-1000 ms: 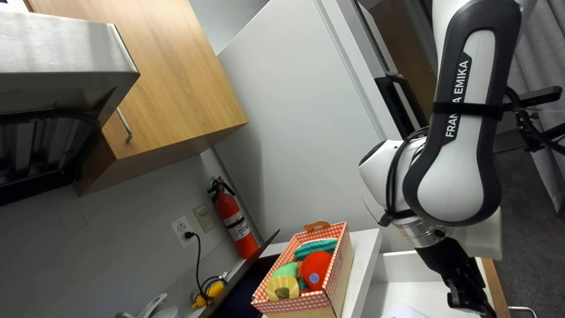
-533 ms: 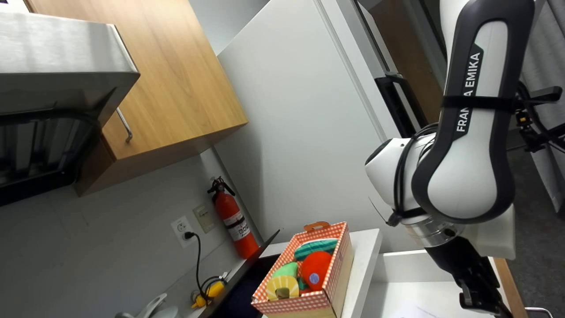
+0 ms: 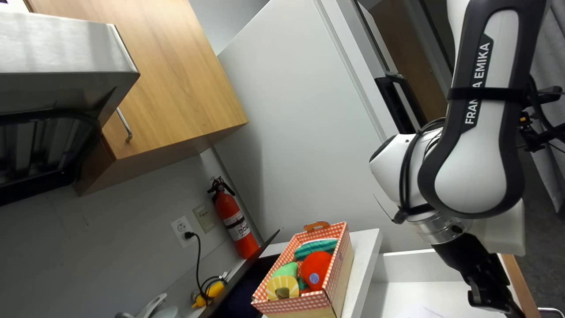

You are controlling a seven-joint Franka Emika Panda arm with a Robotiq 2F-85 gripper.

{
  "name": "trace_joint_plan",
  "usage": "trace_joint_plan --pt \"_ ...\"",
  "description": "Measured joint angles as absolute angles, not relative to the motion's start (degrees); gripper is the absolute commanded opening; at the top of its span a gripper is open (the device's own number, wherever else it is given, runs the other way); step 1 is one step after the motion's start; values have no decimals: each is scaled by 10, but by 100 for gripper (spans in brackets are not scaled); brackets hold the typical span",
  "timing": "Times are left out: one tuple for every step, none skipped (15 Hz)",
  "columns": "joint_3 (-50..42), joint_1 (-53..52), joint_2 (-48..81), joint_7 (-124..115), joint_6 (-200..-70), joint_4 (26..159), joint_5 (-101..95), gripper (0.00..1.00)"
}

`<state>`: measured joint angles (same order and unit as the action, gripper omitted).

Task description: Open the drawer fully, pick up the carton box and put it in the drawer and close the drawer

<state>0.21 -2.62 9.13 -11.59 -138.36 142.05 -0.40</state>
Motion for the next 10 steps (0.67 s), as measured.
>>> trace_joint_plan --pt "2 -26 88 -116 -1381 1421 -4 0" --pt "2 -26 85 -116 -1378 1421 -4 0" --pt "2 -26 81 -116 -1375 1421 -4 0" --pt "2 -26 76 -116 -1373 1421 -4 0" --pt "2 -26 70 -116 -1372 1420 -4 11" --pt "2 -26 64 -116 -1372 1418 -4 27" --pt "3 -26 58 -116 -1372 1415 -5 34" --pt "3 -27 52 -116 -1371 1410 -7 41" --pt "4 -27 47 -116 -1371 1405 -10 48" --pt "5 -28 41 -116 -1371 1398 -17 57"
